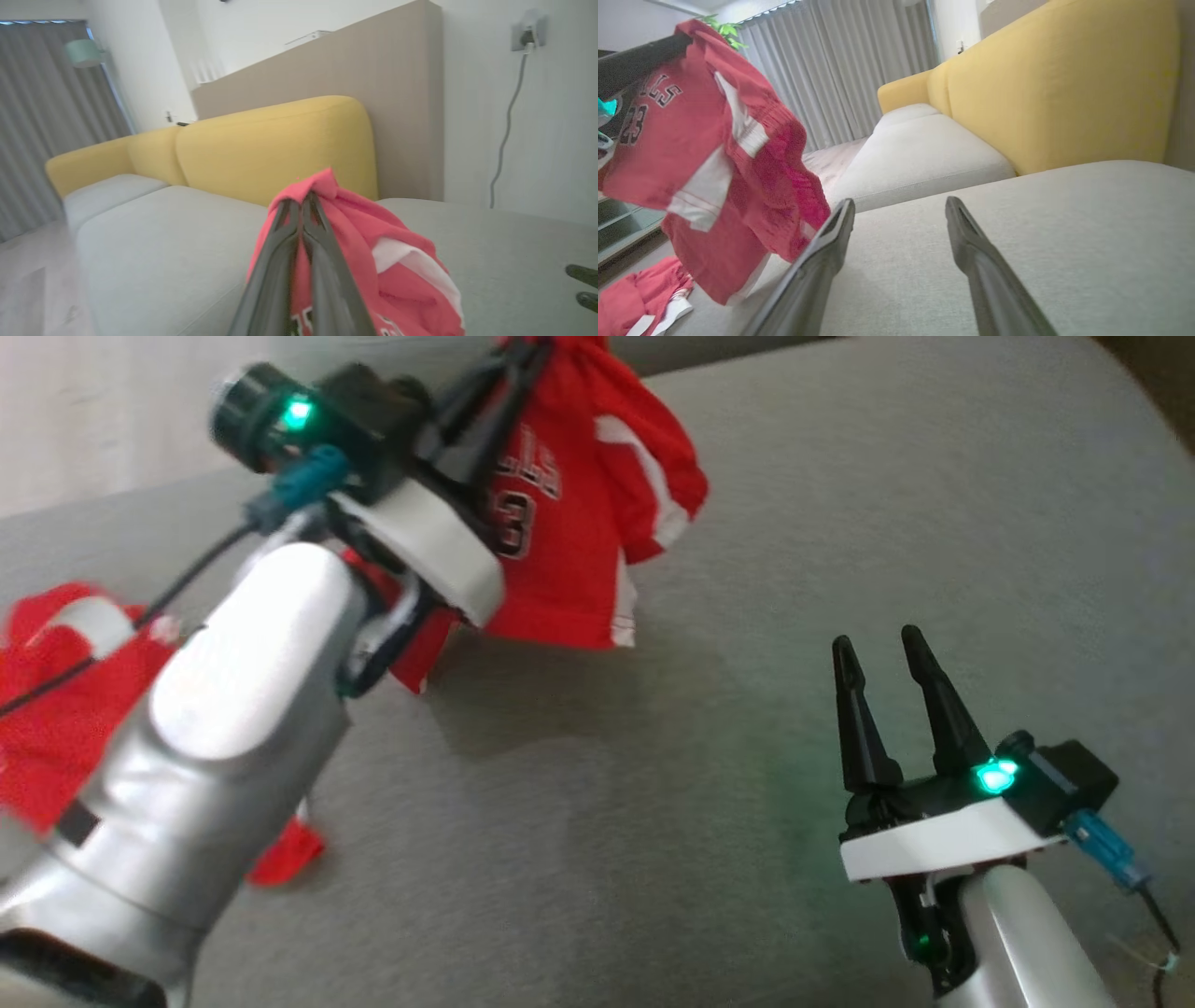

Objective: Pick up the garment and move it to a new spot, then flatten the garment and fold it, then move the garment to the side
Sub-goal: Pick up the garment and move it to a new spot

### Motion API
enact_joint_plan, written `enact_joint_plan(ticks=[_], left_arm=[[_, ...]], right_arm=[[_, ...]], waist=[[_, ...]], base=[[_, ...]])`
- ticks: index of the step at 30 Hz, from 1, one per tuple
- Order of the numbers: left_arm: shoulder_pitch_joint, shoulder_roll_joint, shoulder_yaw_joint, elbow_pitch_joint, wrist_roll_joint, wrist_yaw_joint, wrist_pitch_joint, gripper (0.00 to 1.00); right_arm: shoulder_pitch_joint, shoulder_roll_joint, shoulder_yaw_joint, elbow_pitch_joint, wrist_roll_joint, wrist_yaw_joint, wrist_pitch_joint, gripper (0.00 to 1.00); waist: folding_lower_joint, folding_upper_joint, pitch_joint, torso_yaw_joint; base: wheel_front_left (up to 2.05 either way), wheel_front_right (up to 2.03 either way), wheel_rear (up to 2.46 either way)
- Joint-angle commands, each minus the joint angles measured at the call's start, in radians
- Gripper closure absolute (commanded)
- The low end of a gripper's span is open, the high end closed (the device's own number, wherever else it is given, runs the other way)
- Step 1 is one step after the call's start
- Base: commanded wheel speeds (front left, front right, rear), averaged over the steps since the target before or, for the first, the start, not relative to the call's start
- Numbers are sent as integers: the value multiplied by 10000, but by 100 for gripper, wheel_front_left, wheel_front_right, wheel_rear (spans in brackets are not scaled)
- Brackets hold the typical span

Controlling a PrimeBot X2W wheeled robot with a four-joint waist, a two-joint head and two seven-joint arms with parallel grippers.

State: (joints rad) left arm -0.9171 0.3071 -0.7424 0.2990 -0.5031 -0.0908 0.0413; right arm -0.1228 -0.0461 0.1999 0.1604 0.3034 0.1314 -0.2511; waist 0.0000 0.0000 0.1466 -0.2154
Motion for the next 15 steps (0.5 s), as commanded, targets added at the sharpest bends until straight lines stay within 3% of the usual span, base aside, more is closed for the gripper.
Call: enact_joint_plan(ticks=[1, 7, 8, 9, 15], left_arm=[[-671, 104, 326, -282, 63, 59, 0, 100], [-1111, -368, -136, 433, 353, -52, -368, 100], [-1129, -439, -274, 640, 349, -114, -421, 61], [-1153, -481, -444, 855, 378, -175, -479, 0], [-1204, -559, -1118, 1817, 473, -328, -957, 0]], right_arm=[[-440, -41, 250, -430, 120, -7, -107, 0], [-579, -41, 377, -718, 515, -7, -107, 0], [-594, -41, 385, -753, 562, -7, -107, 0], [-609, -41, 391, -782, 601, -7, -107, 0], [-597, -41, 321, -868, 681, -7, -107, 0]], waist=[[0, 0, 338, -892], [0, 0, 858, -1997], [0, 0, 936, -2106], [0, 0, 998, -2180], [0, 0, 1163, -2128]], base=[[0, 0, 0], [0, 0, 0], [0, 0, 0], [0, 0, 0], [0, 0, 0]])
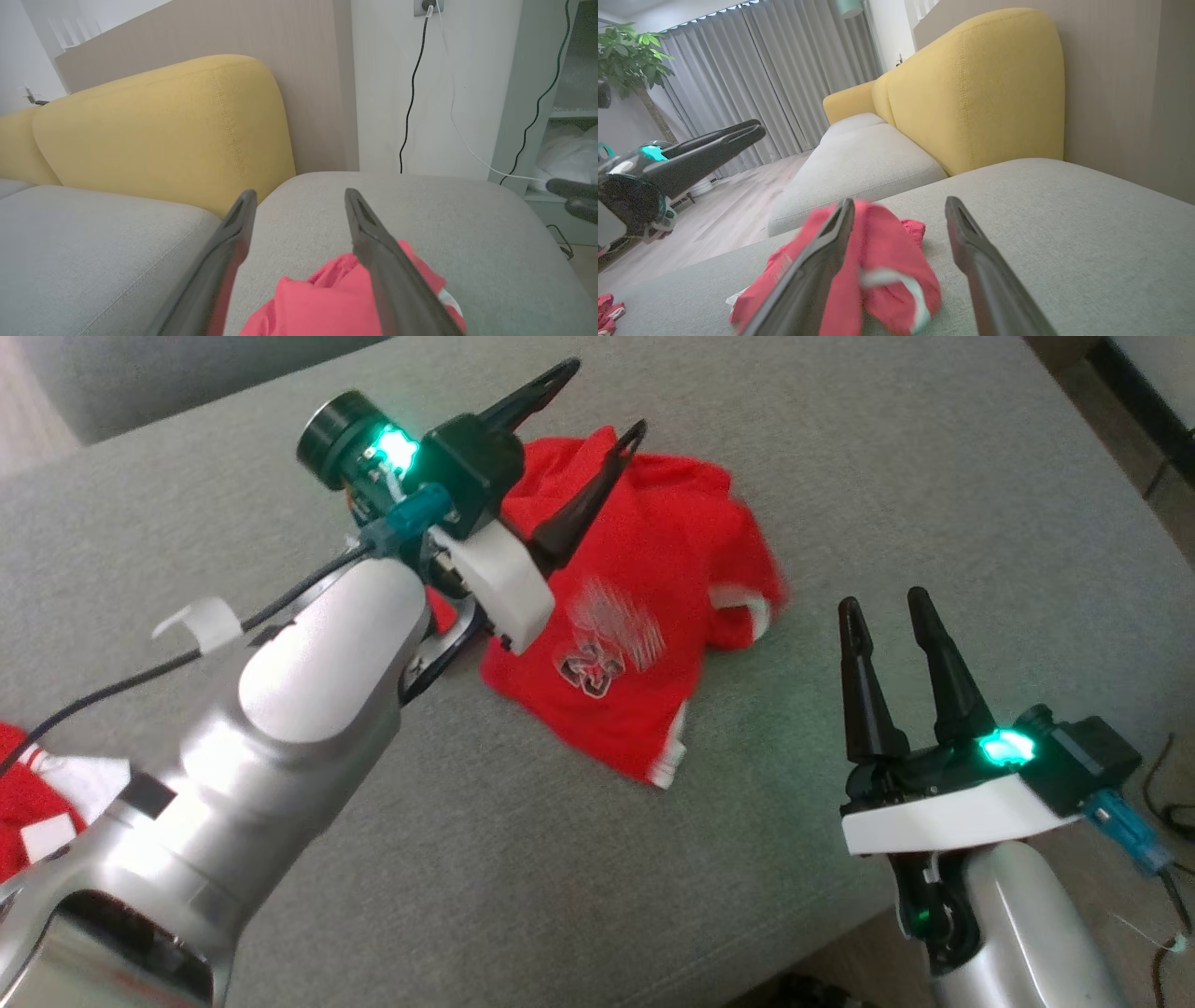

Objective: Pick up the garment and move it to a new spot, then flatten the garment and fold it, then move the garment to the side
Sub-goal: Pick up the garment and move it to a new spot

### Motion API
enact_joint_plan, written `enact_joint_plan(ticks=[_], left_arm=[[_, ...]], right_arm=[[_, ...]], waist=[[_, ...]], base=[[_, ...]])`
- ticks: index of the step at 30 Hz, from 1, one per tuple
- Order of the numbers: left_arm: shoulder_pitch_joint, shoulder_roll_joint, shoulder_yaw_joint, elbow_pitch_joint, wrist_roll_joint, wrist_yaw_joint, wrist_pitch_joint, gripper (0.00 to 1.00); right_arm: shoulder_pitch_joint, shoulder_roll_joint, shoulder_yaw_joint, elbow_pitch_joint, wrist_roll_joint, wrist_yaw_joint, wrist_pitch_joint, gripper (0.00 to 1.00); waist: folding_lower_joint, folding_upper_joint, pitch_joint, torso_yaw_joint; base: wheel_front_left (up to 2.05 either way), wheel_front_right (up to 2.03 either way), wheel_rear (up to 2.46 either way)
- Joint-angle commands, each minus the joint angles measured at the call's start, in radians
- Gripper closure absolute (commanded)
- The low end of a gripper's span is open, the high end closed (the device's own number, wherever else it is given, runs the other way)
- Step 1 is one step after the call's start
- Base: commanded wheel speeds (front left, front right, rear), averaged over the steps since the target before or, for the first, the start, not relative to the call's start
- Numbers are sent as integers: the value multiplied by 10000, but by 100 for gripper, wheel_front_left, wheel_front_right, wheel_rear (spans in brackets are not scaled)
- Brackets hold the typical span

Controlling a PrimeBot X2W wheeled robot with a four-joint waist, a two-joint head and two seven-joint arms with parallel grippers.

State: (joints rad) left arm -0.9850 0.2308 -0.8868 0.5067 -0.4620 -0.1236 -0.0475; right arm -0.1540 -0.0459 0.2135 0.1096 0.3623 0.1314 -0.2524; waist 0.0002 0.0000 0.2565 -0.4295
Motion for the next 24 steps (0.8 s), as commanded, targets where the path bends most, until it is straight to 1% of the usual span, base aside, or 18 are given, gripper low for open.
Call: enact_joint_plan(ticks=[1, 7, 9, 11, 13, 14, 17, 24], left_arm=[[-518, 203, 241, -104, 53, -12, -175, 0], [-484, 312, 96, 506, -97, -42, -831, 0], [-418, 416, 191, 617, -118, 48, -1092, 0], [-262, 530, 339, 682, -179, 228, -1346, 0], [-2, 633, 488, 696, -251, 457, -1561, 0], [352, 755, 661, 637, -339, 729, -1745, 0], [1097, 895, 917, 427, -513, 1153, -1945, 0], [3461, 1241, 1514, -585, -693, 2400, -2127, 0]], right_arm=[[-277, -43, 168, -361, 72, -7, -93, 0], [-293, -43, -20, -311, -190, -7, -94, 0], [-287, -43, -110, -275, -329, -7, -94, 0], [-265, -43, -227, -224, -474, -7, -94, 0], [-201, -43, -399, -167, -629, -7, -94, 0], [-120, -43, -574, -99, -789, -7, -94, 0], [27, -43, -872, 6, -1026, -7, -94, 0], [404, -43, -1367, 152, -1427, -7, -94, 0]], waist=[[-2, 0, 65, 113], [-2, 0, -94, 978], [-2, 0, -199, 1312], [-2, 0, -330, 1643], [-2, 0, -512, 2007], [-2, 0, -685, 2341], [-2, 0, -973, 2860], [-2, 0, -1470, 3738]], base=[[0, 0, 0], [0, 0, 0], [0, 0, 0], [0, 0, 0], [0, 0, 0], [0, 0, 0], [0, 0, 0], [0, 0, 0]])
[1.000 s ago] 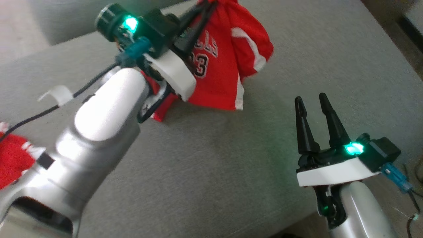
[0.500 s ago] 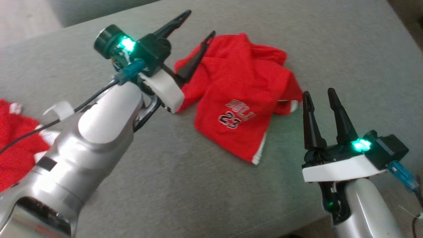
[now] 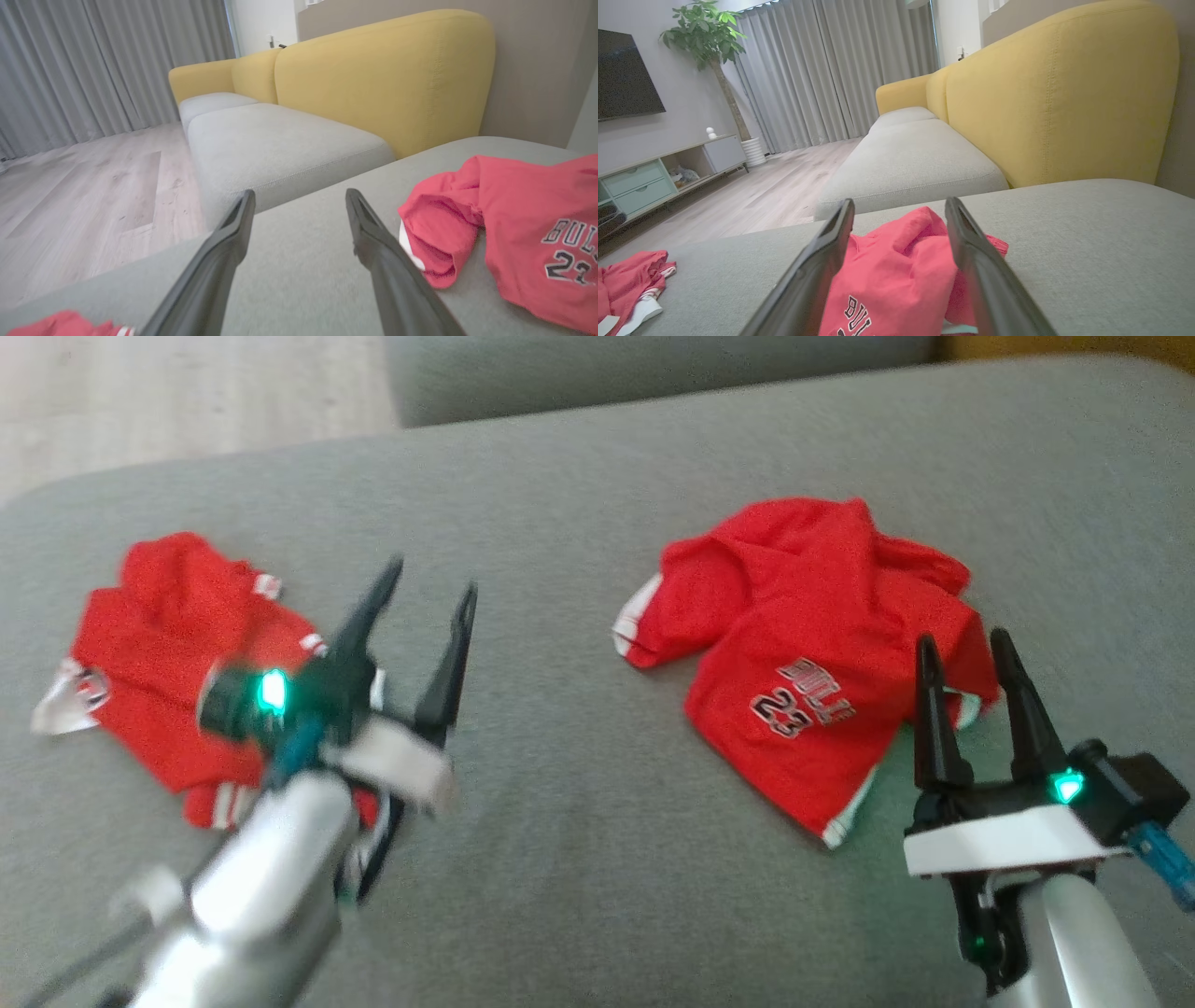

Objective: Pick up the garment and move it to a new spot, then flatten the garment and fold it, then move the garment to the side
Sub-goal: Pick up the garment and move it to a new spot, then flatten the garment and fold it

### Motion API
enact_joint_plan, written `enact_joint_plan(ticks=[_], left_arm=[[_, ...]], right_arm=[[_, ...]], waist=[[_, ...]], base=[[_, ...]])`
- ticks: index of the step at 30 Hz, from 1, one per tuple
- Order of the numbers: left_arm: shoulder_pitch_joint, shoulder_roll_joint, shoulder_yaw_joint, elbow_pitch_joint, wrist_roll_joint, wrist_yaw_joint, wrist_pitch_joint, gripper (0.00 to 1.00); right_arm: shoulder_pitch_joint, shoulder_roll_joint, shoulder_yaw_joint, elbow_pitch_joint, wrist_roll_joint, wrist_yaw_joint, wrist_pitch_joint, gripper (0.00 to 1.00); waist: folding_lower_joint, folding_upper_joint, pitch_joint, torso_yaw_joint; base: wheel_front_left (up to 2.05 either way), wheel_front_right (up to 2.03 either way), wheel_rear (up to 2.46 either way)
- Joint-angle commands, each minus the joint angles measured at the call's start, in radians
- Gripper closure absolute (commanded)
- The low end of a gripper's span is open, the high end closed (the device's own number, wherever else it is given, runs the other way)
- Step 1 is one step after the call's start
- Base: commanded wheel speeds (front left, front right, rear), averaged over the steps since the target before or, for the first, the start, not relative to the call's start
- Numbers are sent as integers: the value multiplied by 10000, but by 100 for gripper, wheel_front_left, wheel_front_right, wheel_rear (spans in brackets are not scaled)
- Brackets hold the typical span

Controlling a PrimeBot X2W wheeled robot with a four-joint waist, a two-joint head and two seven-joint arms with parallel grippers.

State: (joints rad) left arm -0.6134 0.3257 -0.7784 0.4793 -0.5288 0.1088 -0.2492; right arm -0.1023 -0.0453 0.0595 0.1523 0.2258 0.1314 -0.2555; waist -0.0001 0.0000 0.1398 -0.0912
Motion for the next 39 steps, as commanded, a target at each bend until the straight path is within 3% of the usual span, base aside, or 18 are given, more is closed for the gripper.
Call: enact_joint_plan(ticks=[1, 7, 11, 19, 29, 39], left_arm=[[118, 313, 514, -509, -3, 256, -115, 0], [2303, 42, 1448, -1849, 300, 1150, -123, 0], [3328, -291, 2219, -2541, 693, 1374, -124, 0], [3690, -579, 2738, -2661, 1409, 912, -125, 0], [3459, -1162, 3118, -2159, 1786, 209, -125, 0], [3237, -1573, 3436, -1848, 2114, -197, -125, 0]], right_arm=[[-55, -49, 136, -247, -117, -7, -63, 0], [208, -49, -19, -147, -314, -7, -63, 0], [283, -49, -57, -116, -352, -7, -63, 0], [281, -49, -8, 12, -705, -7, -63, 0], [-696, -49, 1662, 2552, -2616, -7, 931, 0], [-1420, -49, 1588, 3870, -3805, -7, 1932, 0]], waist=[[1, 0, -344, 436], [1, 0, -499, 718], [1, 0, -550, 747], [1, 0, -439, 844], [1, 0, 74, 1136], [1, 0, 461, 1591]], base=[[0, 0, 0], [0, 0, 0], [0, 0, 0], [0, 0, 0], [0, 0, 0], [0, 0, 0]])
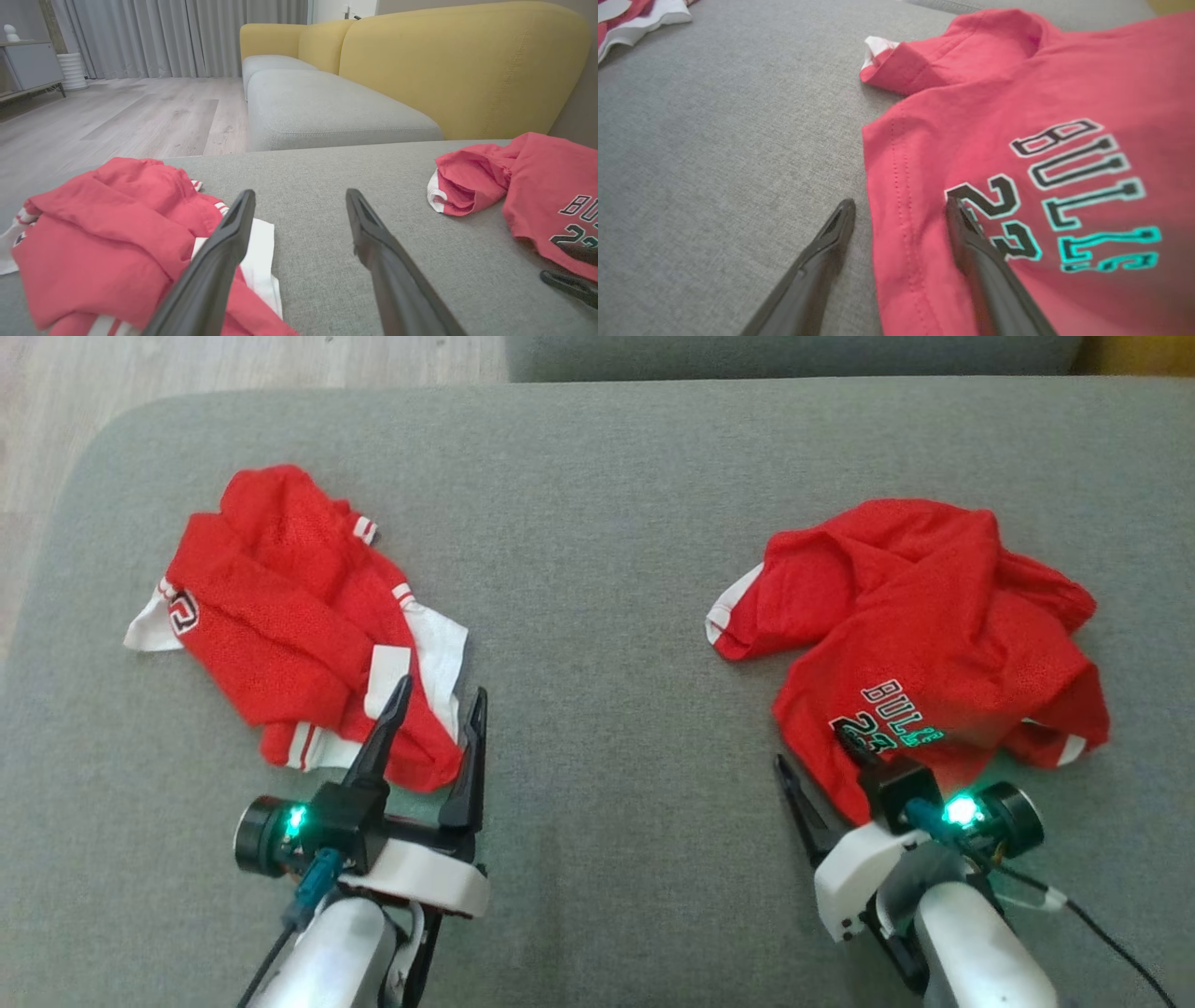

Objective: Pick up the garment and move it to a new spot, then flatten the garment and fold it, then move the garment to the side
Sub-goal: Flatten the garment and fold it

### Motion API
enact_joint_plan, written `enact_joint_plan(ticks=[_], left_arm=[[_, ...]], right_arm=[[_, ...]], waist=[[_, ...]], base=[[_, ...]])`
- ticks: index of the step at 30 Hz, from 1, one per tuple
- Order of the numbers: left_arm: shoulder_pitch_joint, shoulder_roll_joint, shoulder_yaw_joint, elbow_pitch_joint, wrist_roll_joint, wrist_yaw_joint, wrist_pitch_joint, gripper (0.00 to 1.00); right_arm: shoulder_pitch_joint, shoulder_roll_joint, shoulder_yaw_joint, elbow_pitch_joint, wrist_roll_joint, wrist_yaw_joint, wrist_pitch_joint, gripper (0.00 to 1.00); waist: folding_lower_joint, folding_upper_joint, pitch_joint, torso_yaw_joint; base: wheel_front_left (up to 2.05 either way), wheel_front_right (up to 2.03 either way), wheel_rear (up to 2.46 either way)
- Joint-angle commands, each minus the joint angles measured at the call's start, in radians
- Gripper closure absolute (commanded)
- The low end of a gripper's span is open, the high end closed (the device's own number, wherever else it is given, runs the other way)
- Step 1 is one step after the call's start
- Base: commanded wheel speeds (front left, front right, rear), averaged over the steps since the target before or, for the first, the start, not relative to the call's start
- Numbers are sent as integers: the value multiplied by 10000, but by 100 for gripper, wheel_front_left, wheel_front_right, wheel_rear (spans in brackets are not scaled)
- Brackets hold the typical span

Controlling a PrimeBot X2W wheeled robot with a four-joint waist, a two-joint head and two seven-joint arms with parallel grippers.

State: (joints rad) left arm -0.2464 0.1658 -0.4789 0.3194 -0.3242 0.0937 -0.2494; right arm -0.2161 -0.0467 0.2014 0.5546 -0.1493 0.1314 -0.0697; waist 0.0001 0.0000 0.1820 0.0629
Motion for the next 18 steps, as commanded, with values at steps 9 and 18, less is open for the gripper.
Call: enact_joint_plan(ticks=[9, 18], left_arm=[[-388, -230, 866, -102, 343, -303, -124, 0], [-124, -426, 1211, 101, 569, -499, -124, 0]], right_arm=[[-447, -35, 290, 627, 286, -7, 855, 100], [-611, -35, 349, 417, 1066, -7, 20, 100]], waist=[[-1, 0, 96, 119], [-1, 0, -411, -51]], base=[[0, 0, 0], [0, 0, 0]])
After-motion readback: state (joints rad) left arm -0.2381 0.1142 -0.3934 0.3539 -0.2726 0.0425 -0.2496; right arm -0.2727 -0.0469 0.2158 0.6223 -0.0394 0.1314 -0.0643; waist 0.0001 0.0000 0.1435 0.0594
